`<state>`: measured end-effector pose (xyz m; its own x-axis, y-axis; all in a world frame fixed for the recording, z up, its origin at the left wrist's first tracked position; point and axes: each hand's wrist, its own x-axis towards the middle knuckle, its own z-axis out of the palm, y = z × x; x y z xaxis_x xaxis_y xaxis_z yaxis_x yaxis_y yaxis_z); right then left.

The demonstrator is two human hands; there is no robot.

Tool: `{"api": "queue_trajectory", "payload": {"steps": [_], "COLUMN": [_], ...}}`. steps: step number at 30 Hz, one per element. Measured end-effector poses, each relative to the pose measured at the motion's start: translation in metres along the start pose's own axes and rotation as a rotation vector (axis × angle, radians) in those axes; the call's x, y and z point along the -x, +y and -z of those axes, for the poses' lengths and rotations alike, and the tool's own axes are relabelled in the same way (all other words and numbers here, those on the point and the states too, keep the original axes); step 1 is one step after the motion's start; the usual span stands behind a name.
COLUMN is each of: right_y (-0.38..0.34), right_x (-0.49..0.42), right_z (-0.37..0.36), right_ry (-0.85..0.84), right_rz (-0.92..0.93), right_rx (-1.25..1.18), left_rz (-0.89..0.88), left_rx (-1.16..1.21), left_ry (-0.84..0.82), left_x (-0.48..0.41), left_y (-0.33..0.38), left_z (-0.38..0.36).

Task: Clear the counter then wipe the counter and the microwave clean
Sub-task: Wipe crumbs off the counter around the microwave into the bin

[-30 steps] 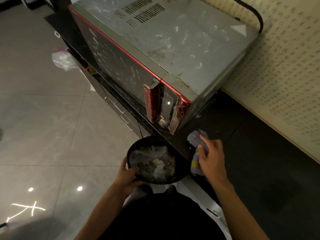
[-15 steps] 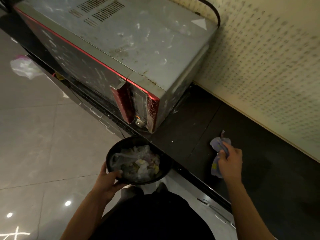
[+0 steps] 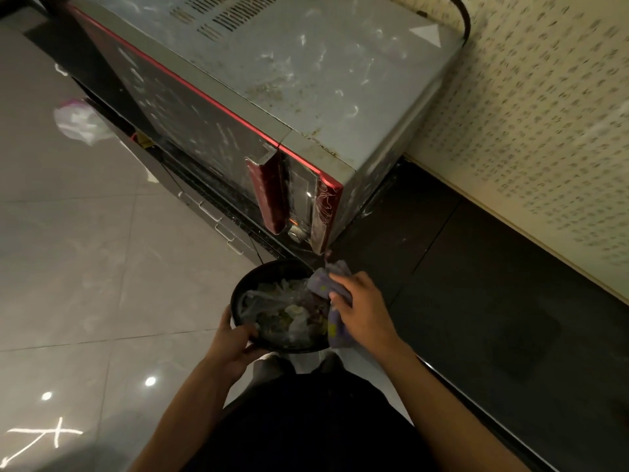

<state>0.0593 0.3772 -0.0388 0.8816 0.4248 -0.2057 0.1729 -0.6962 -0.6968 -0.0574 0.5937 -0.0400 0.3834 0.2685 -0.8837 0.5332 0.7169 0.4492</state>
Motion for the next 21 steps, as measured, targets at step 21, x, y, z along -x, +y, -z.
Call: {"api": "queue_trajectory", "payload": {"steps": [21], "right_y": [0.012], "right_x": [-0.016], "right_z": [-0.004], "right_ry": [0.043], "right_rz": [0.101], "right_rx": [0.007], "left_rz": [0.000], "left_rx": [0.004], "left_ry": [0.010], "left_x": [-0.004], "left_y": [-0.001], "left_z": [0.002]}}
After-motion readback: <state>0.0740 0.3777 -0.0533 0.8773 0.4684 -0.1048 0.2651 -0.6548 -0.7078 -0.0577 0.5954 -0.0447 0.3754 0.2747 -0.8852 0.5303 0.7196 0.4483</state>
